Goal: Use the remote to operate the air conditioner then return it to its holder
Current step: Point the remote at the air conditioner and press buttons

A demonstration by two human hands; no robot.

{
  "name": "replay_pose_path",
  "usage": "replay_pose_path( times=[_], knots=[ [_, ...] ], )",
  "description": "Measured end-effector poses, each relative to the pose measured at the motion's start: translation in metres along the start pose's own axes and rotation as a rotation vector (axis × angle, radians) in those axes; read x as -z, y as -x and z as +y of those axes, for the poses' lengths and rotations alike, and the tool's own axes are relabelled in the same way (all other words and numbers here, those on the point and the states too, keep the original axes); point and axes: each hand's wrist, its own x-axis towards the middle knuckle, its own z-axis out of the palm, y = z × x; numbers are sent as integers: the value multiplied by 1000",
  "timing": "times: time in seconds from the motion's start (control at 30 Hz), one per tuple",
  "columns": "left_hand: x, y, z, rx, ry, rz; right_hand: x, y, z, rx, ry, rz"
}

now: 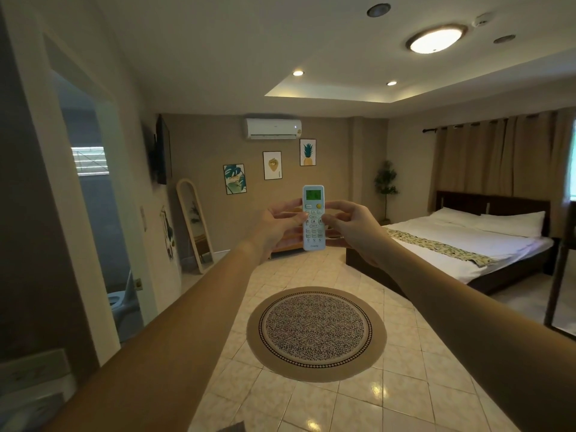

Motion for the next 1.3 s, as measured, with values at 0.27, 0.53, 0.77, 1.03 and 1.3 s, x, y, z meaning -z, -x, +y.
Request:
replay_pose_path(
  times=[0.27,0.53,0.77,1.03,1.3],
  knots=[
    [-15,16,-2,-12,3,23,9,16,0,23,-24,-42],
    [-29,37,-2,-12,7,59,15,30,2,34,-56,-84],
    [-29,56,-6,-9,-35,114,9,40,6,25,-92,-115],
    [-9,65,-4,-8,-69,153,-10,40,6,40,-111,-145],
    [46,78,-3,-10,-109,161,-61,38,-2,47,-136,-178]
  ],
)
